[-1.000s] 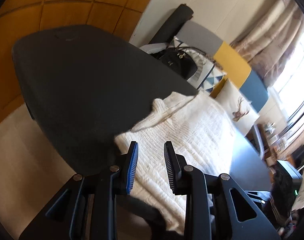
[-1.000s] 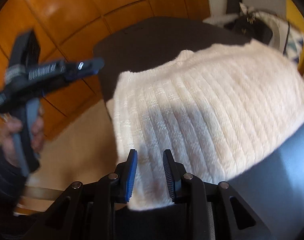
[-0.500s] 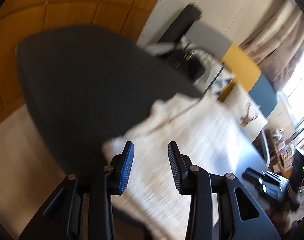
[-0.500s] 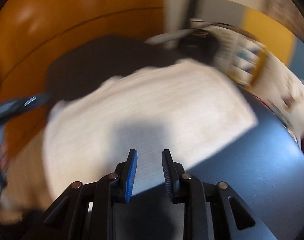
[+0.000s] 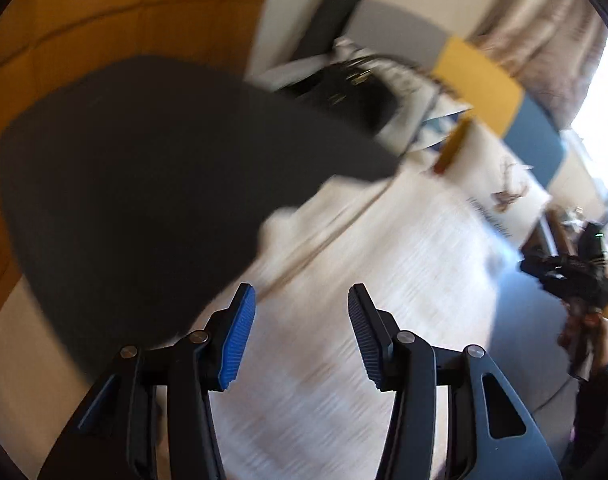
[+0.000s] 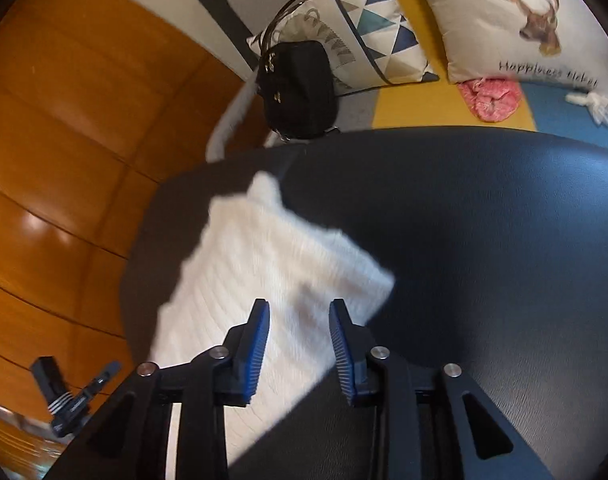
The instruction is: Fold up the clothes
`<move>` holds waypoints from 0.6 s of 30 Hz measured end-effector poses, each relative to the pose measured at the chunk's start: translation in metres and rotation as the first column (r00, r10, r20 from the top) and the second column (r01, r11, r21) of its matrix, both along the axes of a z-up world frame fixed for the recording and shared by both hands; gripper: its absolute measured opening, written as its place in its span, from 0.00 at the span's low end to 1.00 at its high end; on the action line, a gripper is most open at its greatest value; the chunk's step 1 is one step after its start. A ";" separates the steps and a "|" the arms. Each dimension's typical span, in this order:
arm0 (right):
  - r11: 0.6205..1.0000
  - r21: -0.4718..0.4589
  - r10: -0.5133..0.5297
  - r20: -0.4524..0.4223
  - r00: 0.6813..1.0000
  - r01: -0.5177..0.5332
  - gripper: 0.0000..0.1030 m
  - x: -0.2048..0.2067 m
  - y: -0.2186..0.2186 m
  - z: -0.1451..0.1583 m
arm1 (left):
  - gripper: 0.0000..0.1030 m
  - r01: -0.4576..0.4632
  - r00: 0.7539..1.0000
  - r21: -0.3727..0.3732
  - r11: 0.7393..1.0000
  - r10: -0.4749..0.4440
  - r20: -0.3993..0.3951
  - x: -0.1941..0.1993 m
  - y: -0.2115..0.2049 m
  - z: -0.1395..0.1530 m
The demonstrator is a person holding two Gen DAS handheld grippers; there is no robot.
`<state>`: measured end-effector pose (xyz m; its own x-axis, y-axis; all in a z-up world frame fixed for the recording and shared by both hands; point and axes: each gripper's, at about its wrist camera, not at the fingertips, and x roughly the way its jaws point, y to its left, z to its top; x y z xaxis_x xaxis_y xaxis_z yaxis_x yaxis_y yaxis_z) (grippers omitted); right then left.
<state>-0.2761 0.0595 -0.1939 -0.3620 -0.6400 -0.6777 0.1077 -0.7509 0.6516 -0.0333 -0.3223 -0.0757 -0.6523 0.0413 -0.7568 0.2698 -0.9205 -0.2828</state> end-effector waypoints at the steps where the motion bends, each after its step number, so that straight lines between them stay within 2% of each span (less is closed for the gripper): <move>1: 0.999 -0.040 -0.027 0.040 0.999 0.029 0.31 -0.003 0.014 -0.005 | 0.50 0.024 1.000 -0.005 1.000 -0.025 -0.016 -0.014 0.005 0.006; 2: 0.995 -0.078 -0.054 0.082 0.995 0.061 0.31 -0.006 0.028 -0.009 | 0.50 0.053 0.998 -0.003 0.999 -0.053 -0.024 -0.029 0.012 0.010; 5: 0.987 -0.116 -0.089 0.162 0.983 0.109 0.34 -0.012 0.046 -0.036 | 0.50 0.147 0.989 0.016 0.989 -0.147 -0.016 -0.080 0.034 0.008; 7: 0.977 -0.184 -0.070 0.203 0.977 0.109 0.34 -0.011 0.051 -0.049 | 0.50 0.188 0.982 -0.001 0.982 -0.188 0.010 -0.099 0.051 0.001; 11: 0.965 -0.244 -0.044 0.197 0.979 0.093 0.34 -0.024 0.038 -0.072 | 0.50 0.269 0.962 -0.033 0.963 -0.267 0.063 -0.136 0.083 -0.012; 12: 0.954 -0.281 -0.054 0.189 0.981 0.106 0.34 -0.026 0.035 -0.074 | 0.50 0.286 0.956 -0.037 0.958 -0.282 0.075 -0.141 0.090 -0.016; 13: 0.964 -0.247 -0.059 0.167 0.984 0.100 0.34 -0.027 0.030 -0.072 | 0.50 0.293 0.953 -0.038 0.955 -0.288 0.088 -0.143 0.095 -0.020; 15: 0.981 -0.171 -0.066 0.121 0.990 0.086 0.19 -0.030 0.019 -0.065 | 0.50 0.297 0.949 -0.037 0.954 -0.291 0.118 -0.148 0.103 -0.028; 16: 0.989 -0.123 -0.074 0.063 0.995 0.081 0.16 -0.027 0.013 -0.054 | 0.50 0.303 0.947 -0.033 0.953 -0.296 0.127 -0.147 0.105 -0.032; 18: 0.993 -0.110 -0.043 -0.071 0.997 0.035 0.11 -0.009 0.000 -0.022 | 0.50 0.310 0.944 -0.048 0.949 -0.302 0.135 -0.140 0.107 -0.035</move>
<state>-0.2854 0.0600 -0.2160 -0.4343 -0.6926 -0.5759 0.1296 -0.6808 0.7209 -0.1738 -0.2151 -0.1102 -0.5171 0.1701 -0.8389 0.0010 -0.9799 -0.1993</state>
